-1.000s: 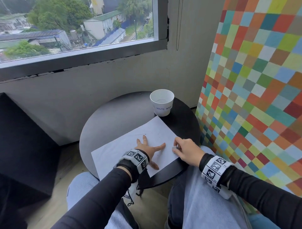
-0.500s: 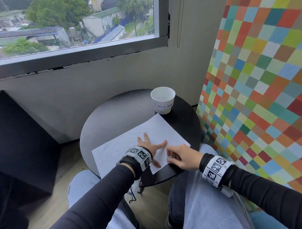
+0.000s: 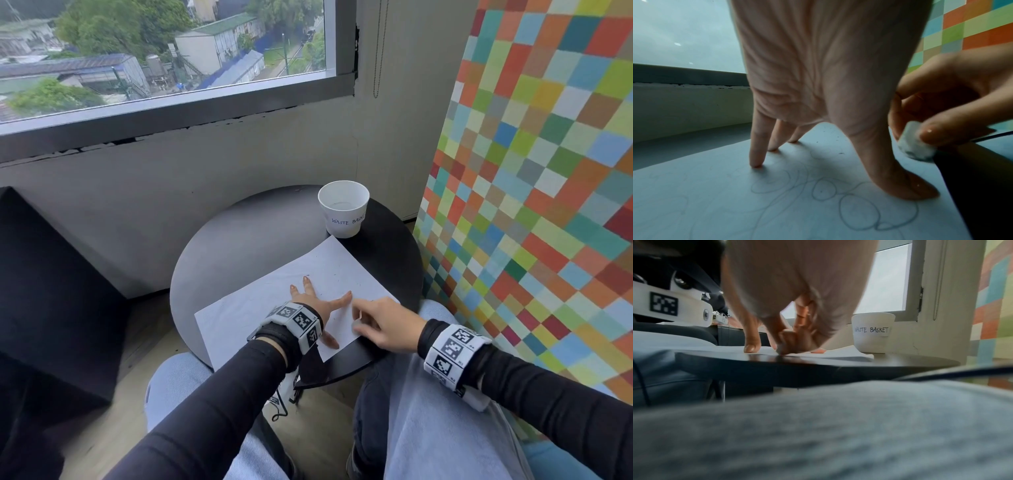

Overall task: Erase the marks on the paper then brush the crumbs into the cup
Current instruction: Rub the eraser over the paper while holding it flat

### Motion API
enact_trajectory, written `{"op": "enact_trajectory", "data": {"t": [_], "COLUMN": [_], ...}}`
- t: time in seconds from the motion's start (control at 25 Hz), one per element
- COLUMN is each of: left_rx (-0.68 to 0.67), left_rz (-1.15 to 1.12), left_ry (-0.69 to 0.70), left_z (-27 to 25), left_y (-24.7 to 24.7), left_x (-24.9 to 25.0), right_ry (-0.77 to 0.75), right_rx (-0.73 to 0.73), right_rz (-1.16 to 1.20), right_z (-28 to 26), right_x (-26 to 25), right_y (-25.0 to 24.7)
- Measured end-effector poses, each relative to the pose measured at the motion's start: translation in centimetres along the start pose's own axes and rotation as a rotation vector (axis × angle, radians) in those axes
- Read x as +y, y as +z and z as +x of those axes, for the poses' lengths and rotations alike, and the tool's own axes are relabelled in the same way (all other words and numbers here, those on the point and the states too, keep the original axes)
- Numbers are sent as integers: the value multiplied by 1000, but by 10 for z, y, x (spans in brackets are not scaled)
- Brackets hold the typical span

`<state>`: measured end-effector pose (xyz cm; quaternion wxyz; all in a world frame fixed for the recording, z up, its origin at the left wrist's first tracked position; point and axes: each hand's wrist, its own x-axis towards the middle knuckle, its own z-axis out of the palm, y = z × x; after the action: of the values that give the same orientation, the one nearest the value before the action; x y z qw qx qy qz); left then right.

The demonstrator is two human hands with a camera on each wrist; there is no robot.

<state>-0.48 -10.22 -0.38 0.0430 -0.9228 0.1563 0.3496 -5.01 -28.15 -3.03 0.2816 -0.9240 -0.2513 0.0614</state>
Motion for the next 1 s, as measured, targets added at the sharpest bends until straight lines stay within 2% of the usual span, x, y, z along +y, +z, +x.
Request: {"op": "enact_trajectory", "data": {"t": [0.08,0.2,0.32,0.36,0.48,0.64,0.76,0.92,1.0], "left_rx": [5,10,6,5,-1,0,-1,6,4], "left_rz": [-4,2,-7,-8,-6,-4,-4,-10,-1], "left_ry": [7,-7,2,5,-9,-5,-12,-2,-8], "left_z": [1,2,5,5,5,6,6,7,7], "left_y": [0,1,2,2,1,2,3,2,2], "left_x": [1,-1,-2,-2,-2,-2,-3,-2,-2], "right_ry": [-22,65,-18,-26,71,-9,70,-37,34], "right_rx": [-33,64,-58,-55,89,-21,79,-46,56], "right_rz": [5,8,16,14,3,26,36,33,32], "right_z": [1,5,1,2,6,3,7,5,8], "right_x": [-2,7,-4,-4,5,-1,5,-3,3], "right_y": [2,-3,2,2,-3,2,-2,3,-1]}}
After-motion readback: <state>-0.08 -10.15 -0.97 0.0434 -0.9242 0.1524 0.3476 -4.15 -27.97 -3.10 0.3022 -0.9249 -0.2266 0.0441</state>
